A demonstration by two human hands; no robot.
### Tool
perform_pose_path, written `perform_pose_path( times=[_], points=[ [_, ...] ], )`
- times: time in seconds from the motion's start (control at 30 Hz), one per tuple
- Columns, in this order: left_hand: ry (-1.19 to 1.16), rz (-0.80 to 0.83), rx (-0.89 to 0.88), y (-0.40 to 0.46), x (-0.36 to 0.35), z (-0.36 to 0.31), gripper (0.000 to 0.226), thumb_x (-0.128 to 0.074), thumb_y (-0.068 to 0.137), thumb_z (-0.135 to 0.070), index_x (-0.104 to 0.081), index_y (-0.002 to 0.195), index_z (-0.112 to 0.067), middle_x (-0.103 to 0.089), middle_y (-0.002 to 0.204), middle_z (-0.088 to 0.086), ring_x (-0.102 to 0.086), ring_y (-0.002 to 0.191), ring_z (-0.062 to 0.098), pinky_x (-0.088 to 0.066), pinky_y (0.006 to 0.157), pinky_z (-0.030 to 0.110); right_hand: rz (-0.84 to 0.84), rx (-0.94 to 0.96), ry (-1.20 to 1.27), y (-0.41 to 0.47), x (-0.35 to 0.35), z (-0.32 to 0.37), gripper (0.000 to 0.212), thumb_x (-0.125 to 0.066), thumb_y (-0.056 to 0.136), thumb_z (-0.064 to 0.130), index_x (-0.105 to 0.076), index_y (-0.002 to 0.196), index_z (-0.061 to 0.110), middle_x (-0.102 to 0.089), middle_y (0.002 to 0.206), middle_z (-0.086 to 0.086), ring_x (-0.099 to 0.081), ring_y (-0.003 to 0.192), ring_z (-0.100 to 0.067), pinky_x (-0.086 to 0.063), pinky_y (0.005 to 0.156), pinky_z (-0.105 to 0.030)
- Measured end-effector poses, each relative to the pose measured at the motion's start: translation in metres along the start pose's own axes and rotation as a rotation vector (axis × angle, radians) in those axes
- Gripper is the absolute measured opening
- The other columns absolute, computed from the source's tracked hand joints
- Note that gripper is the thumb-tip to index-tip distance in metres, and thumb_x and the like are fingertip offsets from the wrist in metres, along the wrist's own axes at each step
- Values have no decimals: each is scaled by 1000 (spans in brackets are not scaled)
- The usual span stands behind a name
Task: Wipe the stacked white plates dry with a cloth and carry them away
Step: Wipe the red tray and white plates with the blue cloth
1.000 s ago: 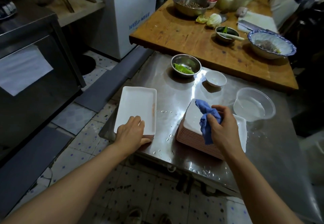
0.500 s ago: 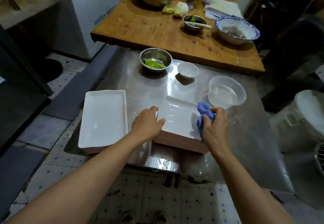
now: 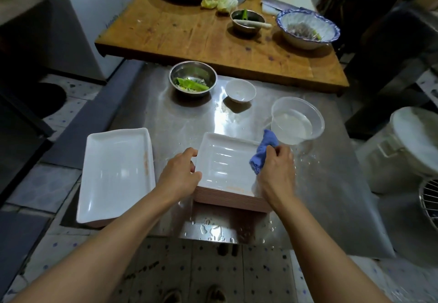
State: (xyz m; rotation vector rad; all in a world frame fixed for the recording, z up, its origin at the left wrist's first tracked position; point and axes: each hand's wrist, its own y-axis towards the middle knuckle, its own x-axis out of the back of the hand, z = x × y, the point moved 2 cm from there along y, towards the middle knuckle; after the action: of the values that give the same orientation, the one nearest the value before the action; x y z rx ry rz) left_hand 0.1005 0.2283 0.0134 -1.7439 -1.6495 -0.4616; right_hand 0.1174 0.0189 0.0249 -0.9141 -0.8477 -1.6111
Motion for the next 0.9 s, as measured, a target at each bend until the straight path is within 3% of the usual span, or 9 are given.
perform_pose_path(
  times=[0.17, 0.27, 0.4, 0.53, 0.67, 0.8, 0.9],
  points=[
    [-11, -17, -13, 1, -2, 2, 45, -61, 83, -10, -48, 126, -17, -52, 86, -1, -51, 75, 15, -44, 72, 28, 25, 254, -18, 3, -25, 25, 27, -46, 90, 5, -52, 117, 6, -42, 125, -12, -39, 111, -25, -37, 84, -33],
    [-31, -45, -23, 0, -4, 3, 45, -61, 83, -10, -49, 126, -17, -50, 86, -1, -49, 73, 14, -41, 71, 25, 22, 304, -1, 3, -40, 53, 12, -39, 97, 18, -50, 102, 17, -49, 113, -4, -47, 97, -19, -32, 73, -29],
    [-25, -61, -28, 0, -6, 6, 44, -61, 84, -12, -49, 126, -18, -47, 86, -3, -47, 74, 15, -37, 69, 25, 112, 436, -13, 2, -54, 78, 22, -50, 92, 13, -57, 111, 4, -47, 117, -11, -42, 103, -25, -38, 81, -32],
    [-13, -68, -33, 1, -6, 7, 46, -60, 85, -14, -48, 129, -18, -49, 91, -1, -48, 82, 16, -37, 73, 26, 217, 413, 101, 3, -48, 77, 31, -61, 84, 11, -61, 113, 0, -49, 118, -15, -41, 106, -30, -35, 88, -29],
    [-99, -10, -32, -3, -6, 10, 43, -50, 92, -15, -46, 134, -23, -50, 93, 1, -49, 80, 16, -39, 72, 27, 411, 417, 142, -6, -38, 72, 29, -61, 82, 7, -67, 110, 9, -54, 112, -13, -47, 103, -26, -31, 78, -19],
    [-340, 59, 48, -5, -5, 10, 37, -34, 95, -5, -53, 125, -17, -53, 92, 8, -49, 58, 15, -45, 53, 26, 532, 443, 157, -24, -26, 70, 25, -58, 81, 0, -70, 101, 8, -57, 107, -13, -50, 100, -28, -40, 80, -27],
    [-381, 51, 99, -5, -4, 9, 40, -35, 95, -3, -55, 125, -19, -60, 107, 17, -53, 66, 20, -46, 54, 27, 576, 520, 110, -37, -15, 69, 21, -62, 78, 2, -67, 98, 6, -58, 103, -13, -51, 95, -33, -42, 82, -40]
  ],
)
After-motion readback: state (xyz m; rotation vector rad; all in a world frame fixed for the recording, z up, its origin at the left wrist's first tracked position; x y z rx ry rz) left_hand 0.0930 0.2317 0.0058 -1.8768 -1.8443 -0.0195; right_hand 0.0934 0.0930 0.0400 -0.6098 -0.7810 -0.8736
